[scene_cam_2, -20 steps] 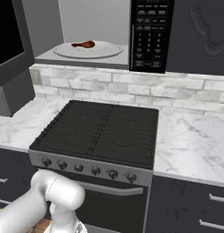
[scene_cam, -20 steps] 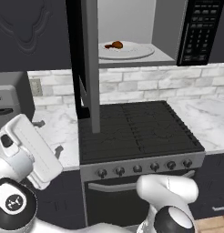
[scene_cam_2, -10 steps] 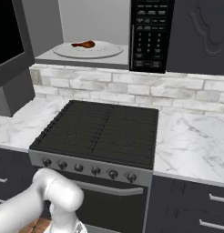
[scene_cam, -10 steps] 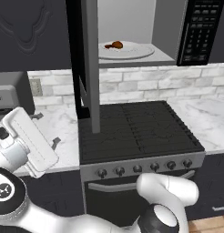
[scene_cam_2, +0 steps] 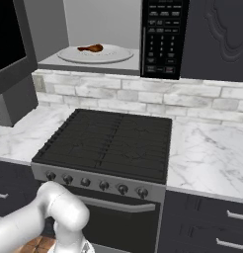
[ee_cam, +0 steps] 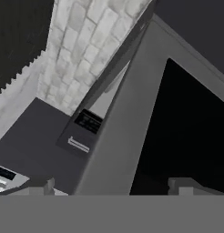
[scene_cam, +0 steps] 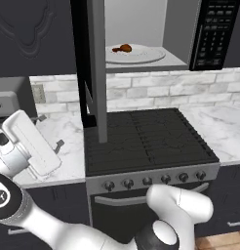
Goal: Transport the chicken drumstick from the fridge to the microwave and turn on the microwave.
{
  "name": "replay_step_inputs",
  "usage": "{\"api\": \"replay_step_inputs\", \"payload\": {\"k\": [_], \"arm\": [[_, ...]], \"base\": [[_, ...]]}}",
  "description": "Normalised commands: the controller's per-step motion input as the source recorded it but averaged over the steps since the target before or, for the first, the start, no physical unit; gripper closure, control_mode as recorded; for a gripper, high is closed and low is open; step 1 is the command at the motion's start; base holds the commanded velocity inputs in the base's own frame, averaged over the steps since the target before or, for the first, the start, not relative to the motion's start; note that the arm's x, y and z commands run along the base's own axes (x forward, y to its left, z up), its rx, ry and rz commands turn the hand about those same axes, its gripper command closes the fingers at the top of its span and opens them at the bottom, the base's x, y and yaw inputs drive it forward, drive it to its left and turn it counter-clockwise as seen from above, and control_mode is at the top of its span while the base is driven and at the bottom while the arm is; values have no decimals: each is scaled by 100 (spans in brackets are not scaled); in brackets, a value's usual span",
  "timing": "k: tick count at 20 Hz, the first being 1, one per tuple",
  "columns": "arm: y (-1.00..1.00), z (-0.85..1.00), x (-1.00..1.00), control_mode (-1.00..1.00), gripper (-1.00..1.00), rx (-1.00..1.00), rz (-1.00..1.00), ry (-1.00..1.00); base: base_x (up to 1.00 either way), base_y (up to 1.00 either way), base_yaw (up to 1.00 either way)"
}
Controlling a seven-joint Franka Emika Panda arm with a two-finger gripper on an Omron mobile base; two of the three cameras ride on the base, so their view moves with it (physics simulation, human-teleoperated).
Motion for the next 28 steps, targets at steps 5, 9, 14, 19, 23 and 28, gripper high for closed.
{"api": "replay_step_inputs", "payload": {"k": [5,9,14,19,23,28], "arm": [[0,0,47,-100,-100,0,-7,-6],[0,0,53,-100,-100,0,-8,-3],[0,7,51,-100,-100,0,-7,-6],[0,17,43,-100,-100,0,-6,-9],[-12,28,15,-100,-100,1,-6,-9],[-35,25,0,-100,-100,6,-2,-6]], "base": [[0,0,0],[0,0,0],[0,0,0],[0,0,0],[0,0,0],[0,0,0]]}}
